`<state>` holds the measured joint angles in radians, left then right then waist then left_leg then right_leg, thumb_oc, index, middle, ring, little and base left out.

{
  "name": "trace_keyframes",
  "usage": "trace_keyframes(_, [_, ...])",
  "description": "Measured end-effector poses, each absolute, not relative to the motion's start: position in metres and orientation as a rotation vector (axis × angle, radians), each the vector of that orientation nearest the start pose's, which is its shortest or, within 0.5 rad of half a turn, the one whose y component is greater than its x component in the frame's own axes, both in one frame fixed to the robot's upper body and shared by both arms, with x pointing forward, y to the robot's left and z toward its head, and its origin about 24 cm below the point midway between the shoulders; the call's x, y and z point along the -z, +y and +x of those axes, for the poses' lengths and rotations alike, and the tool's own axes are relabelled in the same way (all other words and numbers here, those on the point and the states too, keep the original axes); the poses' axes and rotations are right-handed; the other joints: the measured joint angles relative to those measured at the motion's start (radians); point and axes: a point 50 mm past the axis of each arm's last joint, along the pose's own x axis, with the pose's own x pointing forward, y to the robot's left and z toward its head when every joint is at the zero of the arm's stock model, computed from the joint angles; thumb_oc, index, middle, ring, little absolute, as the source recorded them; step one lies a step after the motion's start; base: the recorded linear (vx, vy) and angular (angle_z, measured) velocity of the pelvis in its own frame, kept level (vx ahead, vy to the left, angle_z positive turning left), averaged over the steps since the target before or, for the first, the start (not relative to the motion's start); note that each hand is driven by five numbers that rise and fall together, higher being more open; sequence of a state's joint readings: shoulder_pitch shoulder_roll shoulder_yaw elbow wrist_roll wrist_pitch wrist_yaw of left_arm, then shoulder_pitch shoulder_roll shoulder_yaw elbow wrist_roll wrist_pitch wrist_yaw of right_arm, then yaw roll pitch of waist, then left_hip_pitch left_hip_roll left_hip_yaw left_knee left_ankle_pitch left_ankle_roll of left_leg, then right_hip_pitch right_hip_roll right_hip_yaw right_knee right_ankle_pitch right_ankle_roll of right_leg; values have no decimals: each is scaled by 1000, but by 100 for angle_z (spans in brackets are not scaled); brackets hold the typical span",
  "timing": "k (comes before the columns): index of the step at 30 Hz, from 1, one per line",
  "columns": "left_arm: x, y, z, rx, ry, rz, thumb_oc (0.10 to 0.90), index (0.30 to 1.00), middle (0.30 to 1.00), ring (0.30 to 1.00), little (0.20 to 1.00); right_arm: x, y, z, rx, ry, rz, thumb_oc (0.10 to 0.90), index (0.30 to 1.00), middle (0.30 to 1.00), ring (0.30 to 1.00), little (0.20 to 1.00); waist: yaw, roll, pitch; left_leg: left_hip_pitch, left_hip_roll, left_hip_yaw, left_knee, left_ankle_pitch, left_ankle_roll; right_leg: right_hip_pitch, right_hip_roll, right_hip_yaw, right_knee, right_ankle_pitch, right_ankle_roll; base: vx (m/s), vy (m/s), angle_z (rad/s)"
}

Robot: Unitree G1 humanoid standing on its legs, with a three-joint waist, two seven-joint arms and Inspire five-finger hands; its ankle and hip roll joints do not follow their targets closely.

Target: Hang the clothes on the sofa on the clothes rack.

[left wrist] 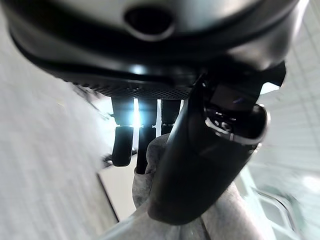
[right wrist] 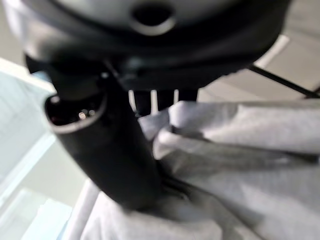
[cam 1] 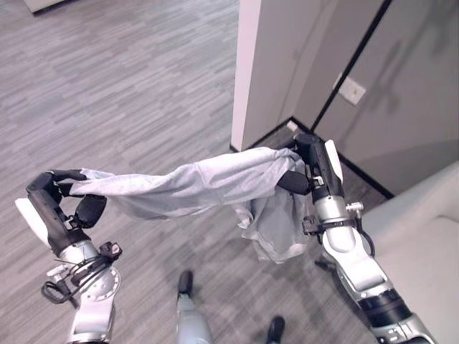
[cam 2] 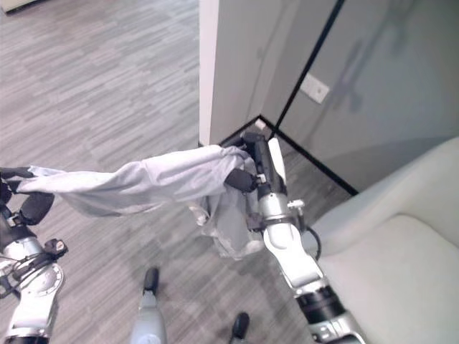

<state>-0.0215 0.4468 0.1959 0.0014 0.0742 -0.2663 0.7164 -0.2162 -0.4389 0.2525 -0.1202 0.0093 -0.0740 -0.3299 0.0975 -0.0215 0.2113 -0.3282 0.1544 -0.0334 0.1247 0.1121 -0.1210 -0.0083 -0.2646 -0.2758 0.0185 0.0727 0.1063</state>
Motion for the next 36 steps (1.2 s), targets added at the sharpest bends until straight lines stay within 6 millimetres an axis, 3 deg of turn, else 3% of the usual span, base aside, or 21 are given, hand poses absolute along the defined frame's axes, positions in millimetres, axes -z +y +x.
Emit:
trace_keyframes(2, [-164,291,234,-780,-663,487,400,300,300,300,300,-136,-148,279,19,-462,-389,400,300,300,300,300,15,-2,-1,48,-68,89,32,-53,82,-63,-115,-7,121,155,-43,145,632,-37])
trace_keyframes(3, [-178,291,234,-770,-726,527,400,300,300,300,300,-140,-147,281,28,-487,-416,400,300,300,300,300,23,2,-1,64,-79,107,36,-68,104,-100,-133,-32,187,125,-16,179,551,-66])
trace_keyframes(4, [-199,291,231,-766,-814,574,400,300,300,300,300,-148,-146,282,41,-535,-494,400,300,300,300,300,20,2,-2,70,-111,144,76,-111,150,-104,-132,-69,239,233,3,200,612,-29])
trace_keyframes(5, [-206,283,225,-745,-882,625,400,300,300,300,300,-163,-150,271,120,-630,-571,400,300,300,300,300,21,34,-2,140,-123,181,75,-151,168,-189,-262,-181,561,182,4,166,456,-27])
trace_keyframes(6, [-196,285,223,-774,-862,662,400,300,300,300,300,-185,-147,267,165,-779,-705,400,300,300,300,300,-14,48,-17,215,-155,203,34,-178,228,-299,-159,-118,667,-10,122,320,554,-29])
trace_keyframes(7, [-187,288,225,-793,-812,673,400,300,300,300,300,-201,-154,258,217,-892,-809,400,300,300,300,300,-37,39,-18,250,-204,220,1,-196,274,-388,-108,-152,678,-68,98,292,276,-43])
trace_keyframes(9, [-161,269,228,-794,-749,598,400,300,300,300,300,-219,-172,237,438,-1016,-880,400,300,300,300,300,-80,34,-26,358,-273,237,-69,-225,290,-461,53,-301,497,-112,27,244,82,-7])
trace_keyframes(10, [-154,262,231,-761,-727,591,400,300,300,300,300,-224,-181,232,527,-1049,-905,400,300,300,300,300,-108,34,-29,390,-293,231,-79,-230,283,-459,101,-324,402,-115,-68,215,30,45])
trace_keyframes(13, [-133,249,235,-720,-651,566,400,300,300,300,300,-232,-198,228,703,-1069,-957,400,300,300,300,300,-130,112,-81,446,-309,202,-80,-253,234,-427,271,-328,302,-77,-288,258,-41,14])
trace_keyframes(14, [-130,249,234,-720,-643,571,400,300,300,300,300,-231,-198,228,714,-1071,-983,400,300,300,300,300,-124,90,-94,453,-361,214,-32,-247,187,-359,287,-355,255,-59,-371,211,-91,-16])
trace_keyframes(15, [-129,251,232,-705,-633,598,400,300,300,300,300,-227,-199,228,713,-1060,-1012,400,300,300,300,300,-121,16,-127,432,-440,226,79,-253,101,-260,249,-334,159,-33,-406,267,-135,-26])
trace_keyframes(16, [-123,251,229,-689,-610,628,400,300,300,300,300,-222,-202,233,725,-1034,-1043,400,300,300,300,300,-108,85,-146,342,-322,235,312,-424,139,-207,295,-219,57,-25,-384,217,-121,-2])
trace_keyframes(19, [-139,258,224,-727,-675,631,400,300,300,300,300,-210,-209,241,715,-960,-1076,400,300,300,300,300,-90,73,-152,269,-92,220,365,-478,7,-165,297,-153,29,-1,-360,43,-79,-48])
trace_keyframes(20, [-146,261,222,-750,-713,625,400,300,300,300,300,-210,-209,241,717,-957,-1077,400,300,300,300,300,-82,83,-152,215,-4,174,331,-436,-40,-172,287,-102,47,-3,-300,-63,-17,-109])
trace_keyframes(24, [-139,252,230,-703,-688,609,400,300,300,300,300,-204,-209,241,721,-948,-1083,400,300,300,300,300,-82,65,-151,154,-56,132,491,-361,-38,-179,218,-76,121,-40,-213,-12,70,-81])
trace_keyframes(25, [-137,245,234,-675,-683,599,400,300,300,300,300,-205,-210,240,739,-956,-1076,400,300,300,300,300,-90,57,-150,139,-76,123,490,-391,2,-164,203,-52,83,-29,-199,-9,103,-32])
trace_keyframes(27, [-132,238,234,-619,-682,601,400,300,300,300,300,-207,-215,239,770,-963,-1095,400,300,300,300,300,-85,43,-140,138,-116,38,297,-394,53,-151,172,-22,36,27,-149,26,80,-38])
trace_keyframes(28, [-130,237,234,-607,-667,605,400,300,300,300,300,-207,-220,237,786,-952,-1117,400,300,300,300,300,-92,59,-139,162,-96,38,134,-271,57,-146,171,-22,40,28,-121,-5,63,-26])
trace_keyframes(30, [-126,242,230,-614,-642,622,400,300,300,300,300,-195,-221,235,775,-895,-1126,400,300,300,300,300,-101,34,-137,251,-137,87,27,-189,108,-130,126,-23,47,34,-73,-61,50,-21])
trace_keyframes(34, [-130,250,229,-624,-649,655,400,300,300,300,300,-192,-217,236,751,-902,-1157,400,300,300,300,300,-94,27,-134,268,-191,138,-3,-184,118,-153,48,-35,72,38,-35,-121,-44,-21])
trace_keyframes(36, [-131,249,230,-615,-653,662,400,300,300,300,300,-190,-215,238,728,-892,-1179,400,300,300,300,300,-78,57,-116,255,-179,142,33,-186,120,-160,9,-82,144,4,0,-91,-194,-1])
